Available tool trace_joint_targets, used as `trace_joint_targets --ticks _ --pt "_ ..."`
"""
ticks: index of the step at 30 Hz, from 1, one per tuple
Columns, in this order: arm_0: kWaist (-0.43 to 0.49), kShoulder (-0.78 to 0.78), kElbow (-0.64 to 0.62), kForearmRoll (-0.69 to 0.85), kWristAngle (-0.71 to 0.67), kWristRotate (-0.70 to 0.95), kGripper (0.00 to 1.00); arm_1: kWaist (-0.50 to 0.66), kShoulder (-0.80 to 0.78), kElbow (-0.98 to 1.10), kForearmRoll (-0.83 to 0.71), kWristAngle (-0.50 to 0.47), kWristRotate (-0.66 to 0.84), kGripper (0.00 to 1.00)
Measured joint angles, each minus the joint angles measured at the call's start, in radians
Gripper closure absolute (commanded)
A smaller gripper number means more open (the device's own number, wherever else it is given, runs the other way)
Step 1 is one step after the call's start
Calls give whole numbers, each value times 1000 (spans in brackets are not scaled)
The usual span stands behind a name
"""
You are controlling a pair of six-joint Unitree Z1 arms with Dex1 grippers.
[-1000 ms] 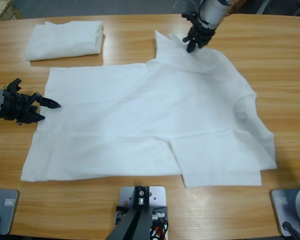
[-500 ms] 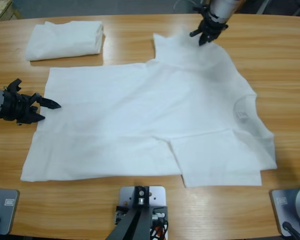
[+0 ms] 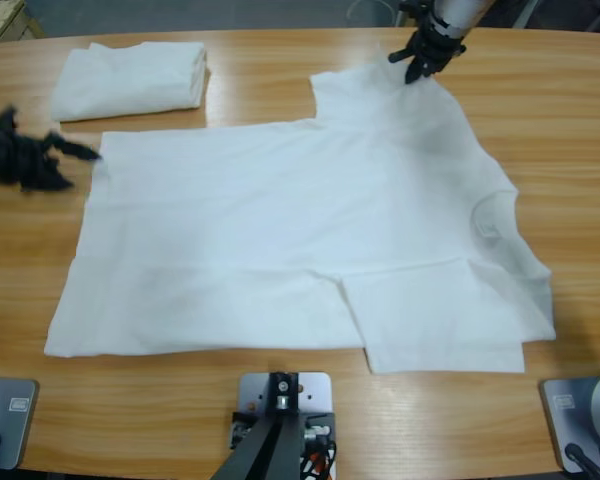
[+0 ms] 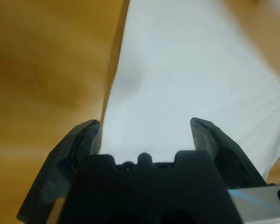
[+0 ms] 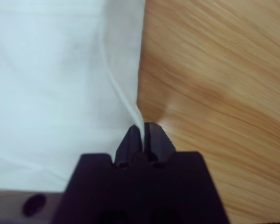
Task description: Fold clothes
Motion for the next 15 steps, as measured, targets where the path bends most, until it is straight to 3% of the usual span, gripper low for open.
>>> trace_joint_targets --ticks 5,15 --pt "17 118 -202 61 10 142 265 0 0 0 1 8 0 1000" --pt "-25 283 -370 189 153 221 276 0 0 0 1 9 0 1000"
